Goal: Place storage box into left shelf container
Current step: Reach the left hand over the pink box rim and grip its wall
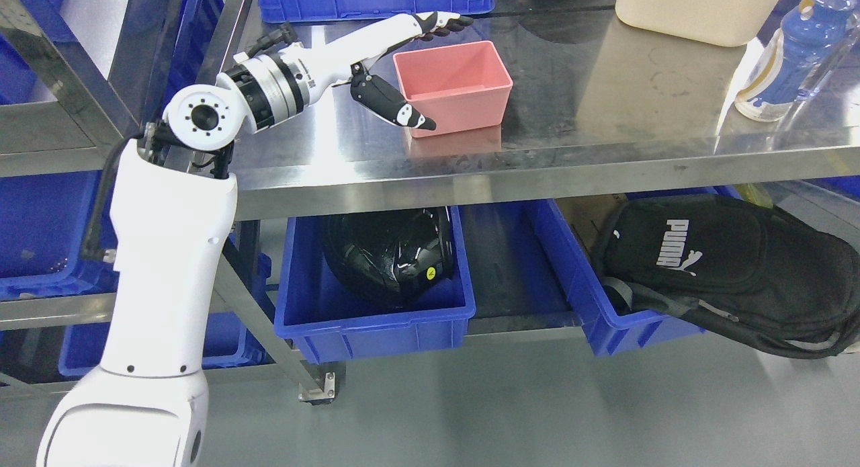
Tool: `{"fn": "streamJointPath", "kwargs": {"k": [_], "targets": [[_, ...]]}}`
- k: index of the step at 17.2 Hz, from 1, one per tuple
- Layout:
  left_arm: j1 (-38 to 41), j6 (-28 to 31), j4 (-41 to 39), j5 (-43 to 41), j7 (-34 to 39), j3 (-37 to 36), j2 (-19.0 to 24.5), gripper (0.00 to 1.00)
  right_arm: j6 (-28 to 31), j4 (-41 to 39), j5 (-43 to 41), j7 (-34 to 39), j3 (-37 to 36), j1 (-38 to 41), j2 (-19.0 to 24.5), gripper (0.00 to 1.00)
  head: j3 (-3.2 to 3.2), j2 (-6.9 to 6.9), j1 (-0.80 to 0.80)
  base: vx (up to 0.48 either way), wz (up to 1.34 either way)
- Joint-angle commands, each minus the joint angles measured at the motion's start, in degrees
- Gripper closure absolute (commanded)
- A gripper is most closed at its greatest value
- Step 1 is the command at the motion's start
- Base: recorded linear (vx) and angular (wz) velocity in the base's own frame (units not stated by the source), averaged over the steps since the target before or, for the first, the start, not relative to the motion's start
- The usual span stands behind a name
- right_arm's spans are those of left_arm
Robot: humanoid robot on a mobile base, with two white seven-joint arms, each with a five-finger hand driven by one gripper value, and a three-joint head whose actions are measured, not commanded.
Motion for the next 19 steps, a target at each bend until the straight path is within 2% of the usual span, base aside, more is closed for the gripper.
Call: {"fn": "streamJointPath", "kwargs": {"k": [1,4,7,11,13,17,19], "targets": [[-5.8,0.0,20.4,-7.5,2.8,-10.8,-2.1,0.03,0.0,-1.0,0.1,0.0,-0.3,0.7,-1.0,0.0,0.0,0.0,0.0,0.0,0.0],[-5.8,-0.5,20.6,-7.3,6.3,-12.4,-2.1,0.03,0.0,-1.0,0.1,0.0,-0.3,0.7,-1.0,0.0,0.0,0.0,0.0,0.0,0.0],[-5.7,-1.2,22.4,-6.8,13.2,-13.9,-2.1,0.04,0.0,-1.0,0.1,0.0,-0.3,0.7,-1.0,0.0,0.0,0.0,0.0,0.0,0.0],[-5.2,-2.8,24.4,-5.6,14.0,-14.3,-2.1,0.08,0.0,-1.0,0.1,0.0,-0.3,0.7,-1.0,0.0,0.0,0.0,0.0,0.0,0.0],[-5.0,-4.9,24.5,-3.9,14.0,-14.3,-2.1,0.15,0.0,-1.0,0.1,0.0,-0.3,0.7,-1.0,0.0,0.0,0.0,0.0,0.0,0.0],[-4.4,-5.3,24.6,-2.9,13.5,-14.1,-2.1,0.3,0.0,-1.0,0.1,0.0,-0.3,0.7,-1.0,0.0,0.0,0.0,0.0,0.0,0.0],[-4.3,-5.3,24.6,-2.5,13.4,-12.8,-2.1,0.45,0.0,-1.0,0.1,0.0,-0.3,0.7,-1.0,0.0,0.0,0.0,0.0,0.0,0.0]]}}
